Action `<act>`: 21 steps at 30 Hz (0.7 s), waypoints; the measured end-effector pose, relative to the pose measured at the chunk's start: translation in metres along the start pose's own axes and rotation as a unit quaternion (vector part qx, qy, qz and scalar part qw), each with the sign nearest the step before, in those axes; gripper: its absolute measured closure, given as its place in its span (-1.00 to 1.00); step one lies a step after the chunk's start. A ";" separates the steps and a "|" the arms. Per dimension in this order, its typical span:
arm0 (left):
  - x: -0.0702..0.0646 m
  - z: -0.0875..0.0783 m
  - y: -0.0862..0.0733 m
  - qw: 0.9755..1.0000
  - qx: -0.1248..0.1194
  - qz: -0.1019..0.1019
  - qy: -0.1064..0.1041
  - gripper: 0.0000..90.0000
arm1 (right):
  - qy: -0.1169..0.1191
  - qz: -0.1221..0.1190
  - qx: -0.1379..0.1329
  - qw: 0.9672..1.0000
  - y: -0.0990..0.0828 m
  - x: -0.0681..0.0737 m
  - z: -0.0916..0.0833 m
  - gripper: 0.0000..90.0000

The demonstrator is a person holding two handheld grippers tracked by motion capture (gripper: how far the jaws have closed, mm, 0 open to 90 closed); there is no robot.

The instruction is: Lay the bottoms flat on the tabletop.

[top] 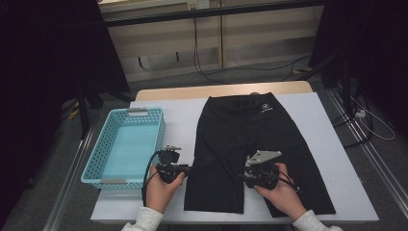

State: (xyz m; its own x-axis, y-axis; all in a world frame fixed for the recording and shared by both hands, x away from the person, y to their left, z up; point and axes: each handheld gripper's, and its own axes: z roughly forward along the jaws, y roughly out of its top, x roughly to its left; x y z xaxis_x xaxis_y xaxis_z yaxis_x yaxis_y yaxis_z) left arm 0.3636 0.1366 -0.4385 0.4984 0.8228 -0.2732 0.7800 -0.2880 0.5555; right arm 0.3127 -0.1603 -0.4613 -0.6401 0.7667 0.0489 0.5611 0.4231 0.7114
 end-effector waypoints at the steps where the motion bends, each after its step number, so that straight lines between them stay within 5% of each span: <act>1: -0.001 0.002 0.000 1.000 0.001 0.002 0.002 0.30 | 0.000 0.002 -0.001 1.000 0.000 0.000 0.000 0.64; 2: -0.001 0.003 -0.001 1.000 0.001 0.005 0.006 0.27 | -0.001 0.002 -0.004 1.000 0.000 -0.001 0.000 0.90; 4: -0.002 0.005 -0.001 1.000 0.004 0.008 0.006 0.22 | 0.009 0.004 -0.007 1.000 -0.001 -0.002 0.001 0.99; 9: -0.003 0.007 -0.002 1.000 0.004 0.012 0.008 0.33 | 0.017 0.007 -0.002 1.000 -0.001 -0.005 -0.001 1.00; 17: -0.008 0.009 -0.003 1.000 0.026 0.015 -0.008 0.92 | 0.026 0.020 0.002 0.999 -0.008 -0.012 -0.011 1.00; 21: -0.009 0.004 -0.003 0.999 0.041 0.013 -0.008 0.98 | 0.029 0.021 0.001 0.999 -0.008 -0.012 -0.010 1.00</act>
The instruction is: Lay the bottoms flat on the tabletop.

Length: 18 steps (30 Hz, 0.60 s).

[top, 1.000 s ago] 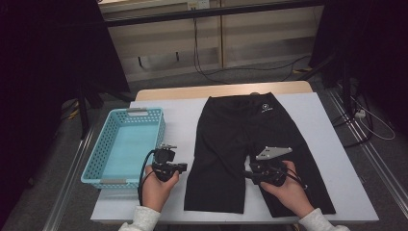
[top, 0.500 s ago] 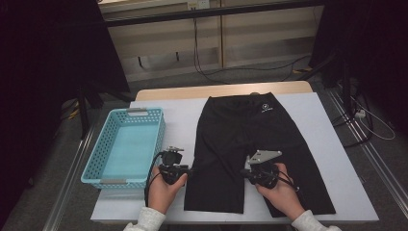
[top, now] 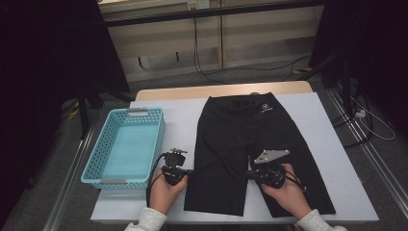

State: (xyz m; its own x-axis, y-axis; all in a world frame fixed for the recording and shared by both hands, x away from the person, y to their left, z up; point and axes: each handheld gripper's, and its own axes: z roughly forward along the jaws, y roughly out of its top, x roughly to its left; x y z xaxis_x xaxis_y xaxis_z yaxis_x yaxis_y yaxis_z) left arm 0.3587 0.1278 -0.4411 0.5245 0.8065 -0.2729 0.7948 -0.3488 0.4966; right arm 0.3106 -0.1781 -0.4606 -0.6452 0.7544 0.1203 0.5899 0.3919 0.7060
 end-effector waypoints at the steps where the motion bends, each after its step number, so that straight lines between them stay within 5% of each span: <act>1: 0.001 -0.001 -0.001 1.000 -0.001 -0.002 -0.003 0.98 | 0.003 -0.001 0.001 1.000 0.000 0.000 0.000 1.00; 14: 0.004 -0.006 -0.005 1.000 -0.002 -0.004 -0.008 0.97 | 0.026 -0.015 0.013 0.999 0.001 0.008 -0.003 1.00; 18: 0.005 -0.007 -0.005 1.000 -0.007 -0.002 -0.010 0.80 | 0.025 -0.031 0.021 0.999 0.002 0.010 -0.004 1.00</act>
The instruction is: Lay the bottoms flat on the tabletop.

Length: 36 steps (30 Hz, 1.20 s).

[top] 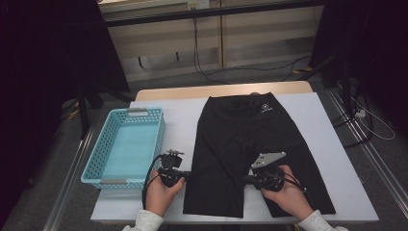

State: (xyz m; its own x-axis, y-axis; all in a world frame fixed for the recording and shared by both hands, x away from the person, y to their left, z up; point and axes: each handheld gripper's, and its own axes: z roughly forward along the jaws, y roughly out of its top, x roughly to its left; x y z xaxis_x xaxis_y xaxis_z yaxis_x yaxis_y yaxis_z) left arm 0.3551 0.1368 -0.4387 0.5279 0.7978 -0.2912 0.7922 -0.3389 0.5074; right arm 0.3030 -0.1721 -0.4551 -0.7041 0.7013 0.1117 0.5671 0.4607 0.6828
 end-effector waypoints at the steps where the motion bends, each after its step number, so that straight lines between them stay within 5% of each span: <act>1: 0.000 0.000 0.000 1.000 -0.003 0.001 -0.001 0.71 | -0.003 -0.001 -0.005 1.000 0.001 0.000 -0.001 0.97; 9: -0.006 0.000 0.001 1.000 -0.017 0.021 -0.002 0.06 | -0.032 -0.017 -0.044 0.998 0.009 -0.003 -0.016 0.52; 16: -0.007 0.000 0.001 0.999 -0.030 0.028 -0.006 -0.44 | -0.059 0.027 -0.082 0.994 0.012 -0.018 -0.015 0.01; 22: -0.008 -0.001 -0.001 0.999 -0.031 0.036 0.001 -0.56 | -0.078 0.041 -0.092 0.992 0.018 -0.022 -0.011 -0.29; 36: -0.013 0.003 -0.005 0.998 -0.026 0.052 0.010 -0.66 | -0.088 0.040 -0.104 0.990 0.024 -0.022 -0.007 -0.52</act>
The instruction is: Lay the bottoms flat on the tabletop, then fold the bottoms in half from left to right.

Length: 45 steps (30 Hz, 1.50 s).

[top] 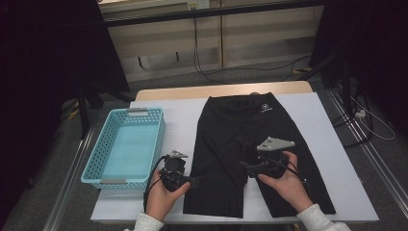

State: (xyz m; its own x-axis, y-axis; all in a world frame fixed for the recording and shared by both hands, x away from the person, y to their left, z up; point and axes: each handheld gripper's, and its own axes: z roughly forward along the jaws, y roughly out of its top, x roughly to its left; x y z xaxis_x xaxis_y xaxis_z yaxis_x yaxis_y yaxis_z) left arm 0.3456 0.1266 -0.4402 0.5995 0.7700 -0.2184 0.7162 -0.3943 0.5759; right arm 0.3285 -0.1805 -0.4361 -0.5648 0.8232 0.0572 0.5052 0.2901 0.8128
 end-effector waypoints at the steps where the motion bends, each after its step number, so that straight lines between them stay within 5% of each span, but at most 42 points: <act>1: 0.000 0.000 0.000 1.000 -0.004 -0.001 -0.001 -0.66 | 0.000 -0.001 0.001 1.000 0.000 0.000 0.000 -0.52; 19: 0.003 0.001 -0.002 1.000 -0.004 -0.004 0.003 -0.72 | -0.001 0.000 -0.003 1.000 0.001 -0.002 0.000 -0.57; 30: 0.005 0.009 -0.002 1.000 0.002 0.018 0.025 -0.84 | 0.002 -0.003 -0.005 1.000 0.001 -0.005 0.000 -0.58; 36: -0.002 0.009 -0.003 0.997 0.004 0.044 0.064 -0.54 | 0.002 -0.007 -0.009 1.000 0.001 -0.004 -0.001 -0.58; 40: -0.006 0.006 -0.003 0.999 -0.001 0.020 0.026 0.04 | 0.001 -0.006 -0.012 1.000 0.003 -0.005 0.000 -0.58; 45: -0.008 0.007 -0.003 0.999 -0.002 0.014 0.029 0.30 | -0.001 -0.009 -0.010 1.000 0.005 -0.005 0.003 -0.58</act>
State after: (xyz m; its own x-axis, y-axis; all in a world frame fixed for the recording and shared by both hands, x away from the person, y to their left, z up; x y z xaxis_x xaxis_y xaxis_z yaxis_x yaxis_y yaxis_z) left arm 0.3411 0.1181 -0.4455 0.5975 0.7866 -0.1557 0.6979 -0.4146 0.5839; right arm 0.3358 -0.1816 -0.4337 -0.5729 0.8185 0.0418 0.4816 0.2950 0.8253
